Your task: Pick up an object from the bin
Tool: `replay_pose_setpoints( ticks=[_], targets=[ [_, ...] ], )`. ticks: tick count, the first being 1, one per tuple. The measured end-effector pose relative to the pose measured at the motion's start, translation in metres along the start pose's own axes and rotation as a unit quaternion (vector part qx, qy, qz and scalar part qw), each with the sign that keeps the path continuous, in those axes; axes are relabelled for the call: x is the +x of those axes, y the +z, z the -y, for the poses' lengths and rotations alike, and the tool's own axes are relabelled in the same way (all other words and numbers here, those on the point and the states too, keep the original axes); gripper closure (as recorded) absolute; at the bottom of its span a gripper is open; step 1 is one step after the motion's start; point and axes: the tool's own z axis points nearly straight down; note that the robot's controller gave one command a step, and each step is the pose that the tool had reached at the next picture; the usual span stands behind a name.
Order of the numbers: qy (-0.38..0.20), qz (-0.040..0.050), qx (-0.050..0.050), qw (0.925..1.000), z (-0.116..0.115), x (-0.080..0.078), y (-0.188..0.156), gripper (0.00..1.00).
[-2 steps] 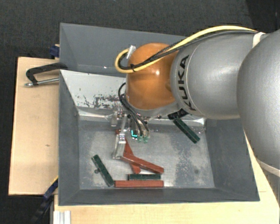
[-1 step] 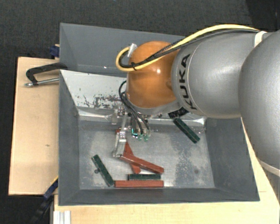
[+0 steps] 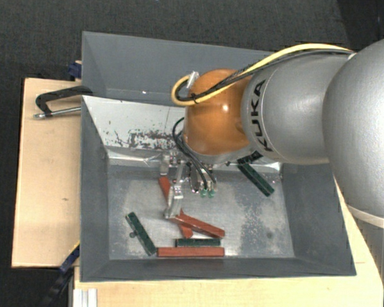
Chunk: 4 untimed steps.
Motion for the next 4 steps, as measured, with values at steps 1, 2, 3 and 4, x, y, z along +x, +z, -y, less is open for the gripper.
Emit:
replay_pose_setpoints(
  ticks=[1,2,3,4],
  targets=[
    [0.004,-0.0059,0.002,1.0000,0.030,0.004,0.021,0.00],
    [-0.024,-0.0025,0.000,0.9997,0.070,-0.006,0.027,0.00],
    [-0.030,-0.0032,0.002,0.9995,0.031,0.024,0.041,0.00],
    [-0.034,-0.0011,-0.003,0.9994,0.017,0.006,0.046,0.00]
  ],
)
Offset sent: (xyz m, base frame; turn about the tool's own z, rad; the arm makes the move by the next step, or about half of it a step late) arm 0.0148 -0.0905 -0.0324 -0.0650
